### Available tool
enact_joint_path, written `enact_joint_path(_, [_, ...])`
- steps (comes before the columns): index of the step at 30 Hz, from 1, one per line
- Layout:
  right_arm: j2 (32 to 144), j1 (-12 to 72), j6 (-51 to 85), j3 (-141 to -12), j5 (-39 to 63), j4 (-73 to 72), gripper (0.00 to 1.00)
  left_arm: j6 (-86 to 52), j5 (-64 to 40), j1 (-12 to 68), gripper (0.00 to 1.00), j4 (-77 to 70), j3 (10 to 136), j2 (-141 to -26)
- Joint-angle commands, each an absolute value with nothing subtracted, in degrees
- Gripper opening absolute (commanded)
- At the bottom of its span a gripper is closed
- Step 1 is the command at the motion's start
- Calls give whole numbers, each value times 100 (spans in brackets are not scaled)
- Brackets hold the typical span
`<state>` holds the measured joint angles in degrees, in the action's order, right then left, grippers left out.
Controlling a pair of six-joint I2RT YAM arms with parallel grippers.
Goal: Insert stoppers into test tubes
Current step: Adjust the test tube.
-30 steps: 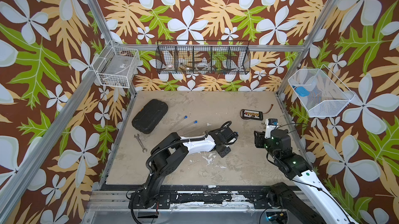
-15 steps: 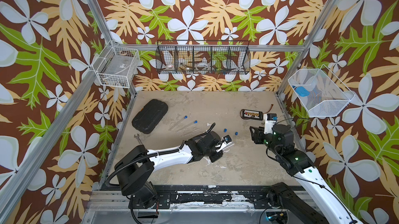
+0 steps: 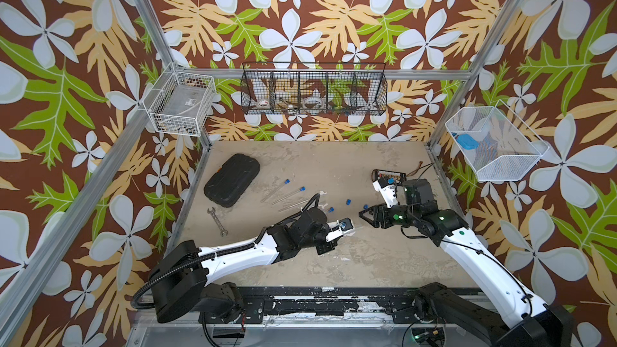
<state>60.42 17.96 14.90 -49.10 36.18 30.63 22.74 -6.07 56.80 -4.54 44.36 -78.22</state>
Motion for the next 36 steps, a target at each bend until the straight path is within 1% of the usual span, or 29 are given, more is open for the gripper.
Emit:
enact_joint_path(1, [6134,1830,1429,-4806,4385,3194,59,2399,-581,5679,1,-642,4437,-7802])
enact_joint_path(6, [6255,2137,1446,-4676,4454,3137,56,2399,-591,5679,1,-711,4417,-7786])
enact_joint_path(13, [6468,2198,1539,-4635,4527,3050,42,2399,-624,5678,1,-749,4369,-7713])
enact_joint_path(17, [6480,2202,1560,-4624,4529,3030,36,2399,-641,5678,1,-755,4359,-7697])
enact_joint_path(36, [6530,2205,1638,-4562,4773,2843,26,2387,-720,5679,1,-747,4395,-7757])
